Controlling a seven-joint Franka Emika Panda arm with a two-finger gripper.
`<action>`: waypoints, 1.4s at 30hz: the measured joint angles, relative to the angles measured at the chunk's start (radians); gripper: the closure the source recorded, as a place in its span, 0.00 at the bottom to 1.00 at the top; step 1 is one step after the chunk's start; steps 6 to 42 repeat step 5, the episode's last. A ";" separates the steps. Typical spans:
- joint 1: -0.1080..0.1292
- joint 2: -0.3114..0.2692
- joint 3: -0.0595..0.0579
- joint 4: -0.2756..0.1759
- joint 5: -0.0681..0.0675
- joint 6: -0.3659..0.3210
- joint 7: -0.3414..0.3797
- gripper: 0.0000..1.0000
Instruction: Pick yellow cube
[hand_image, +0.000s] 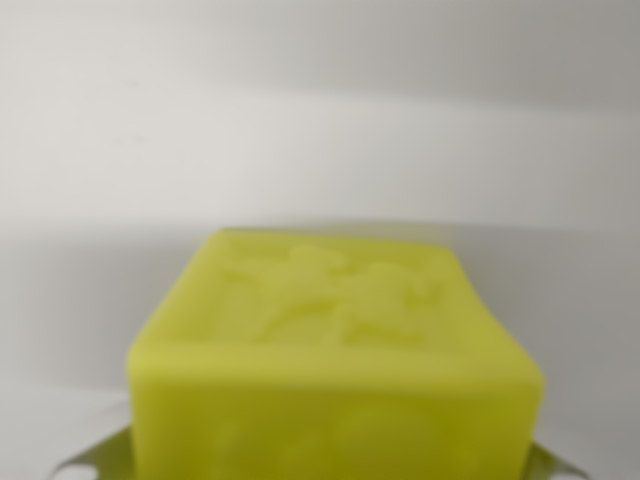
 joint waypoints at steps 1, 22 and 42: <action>0.000 0.000 0.000 0.000 0.000 0.000 0.000 1.00; 0.000 0.000 0.000 0.000 0.000 0.000 0.000 1.00; 0.000 0.000 0.000 0.000 0.000 0.000 0.000 1.00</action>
